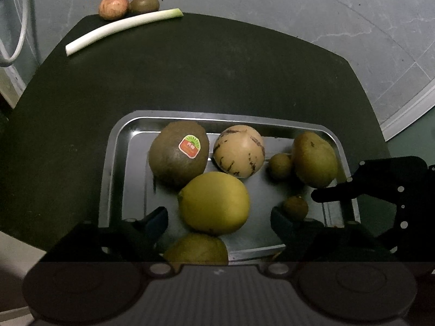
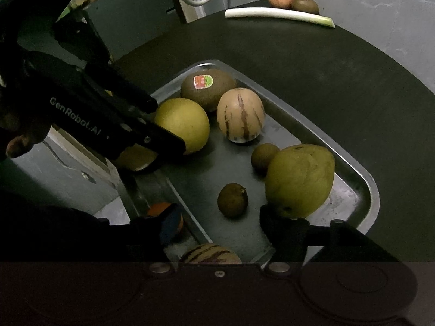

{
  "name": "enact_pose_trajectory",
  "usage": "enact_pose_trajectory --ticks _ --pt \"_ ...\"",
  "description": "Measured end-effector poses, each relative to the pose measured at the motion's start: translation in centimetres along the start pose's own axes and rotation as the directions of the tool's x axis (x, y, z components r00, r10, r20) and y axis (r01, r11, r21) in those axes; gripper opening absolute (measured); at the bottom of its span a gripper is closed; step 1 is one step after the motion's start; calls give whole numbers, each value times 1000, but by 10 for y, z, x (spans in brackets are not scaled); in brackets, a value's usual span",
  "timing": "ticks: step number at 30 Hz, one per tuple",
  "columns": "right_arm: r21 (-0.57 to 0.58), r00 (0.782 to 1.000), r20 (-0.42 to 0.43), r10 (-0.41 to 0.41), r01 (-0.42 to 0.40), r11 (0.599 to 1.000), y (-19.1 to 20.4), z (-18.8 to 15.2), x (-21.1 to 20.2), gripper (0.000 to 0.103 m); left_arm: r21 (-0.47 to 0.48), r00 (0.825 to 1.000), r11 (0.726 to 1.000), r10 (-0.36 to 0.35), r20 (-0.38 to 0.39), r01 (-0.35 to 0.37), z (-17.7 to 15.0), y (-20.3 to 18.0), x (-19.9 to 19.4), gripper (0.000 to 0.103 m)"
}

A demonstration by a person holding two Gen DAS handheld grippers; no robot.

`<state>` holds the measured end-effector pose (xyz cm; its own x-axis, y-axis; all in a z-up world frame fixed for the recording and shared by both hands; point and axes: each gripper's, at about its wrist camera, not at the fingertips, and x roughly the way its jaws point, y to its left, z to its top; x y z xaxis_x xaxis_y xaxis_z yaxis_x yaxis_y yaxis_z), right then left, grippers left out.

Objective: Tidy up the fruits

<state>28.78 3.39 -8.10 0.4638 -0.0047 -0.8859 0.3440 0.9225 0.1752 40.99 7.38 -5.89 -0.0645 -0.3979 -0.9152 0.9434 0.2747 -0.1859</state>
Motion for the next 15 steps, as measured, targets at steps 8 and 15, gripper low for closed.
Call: enact_pose_trajectory --ticks 8,15 --pt "31 999 32 14 -15 999 -3 -3 -9 77 -1 999 1000 27 28 -27 4 -2 -11 99" --pt "39 998 61 27 -29 999 -5 -8 -16 84 -47 997 997 61 39 -59 3 0 -16 102"
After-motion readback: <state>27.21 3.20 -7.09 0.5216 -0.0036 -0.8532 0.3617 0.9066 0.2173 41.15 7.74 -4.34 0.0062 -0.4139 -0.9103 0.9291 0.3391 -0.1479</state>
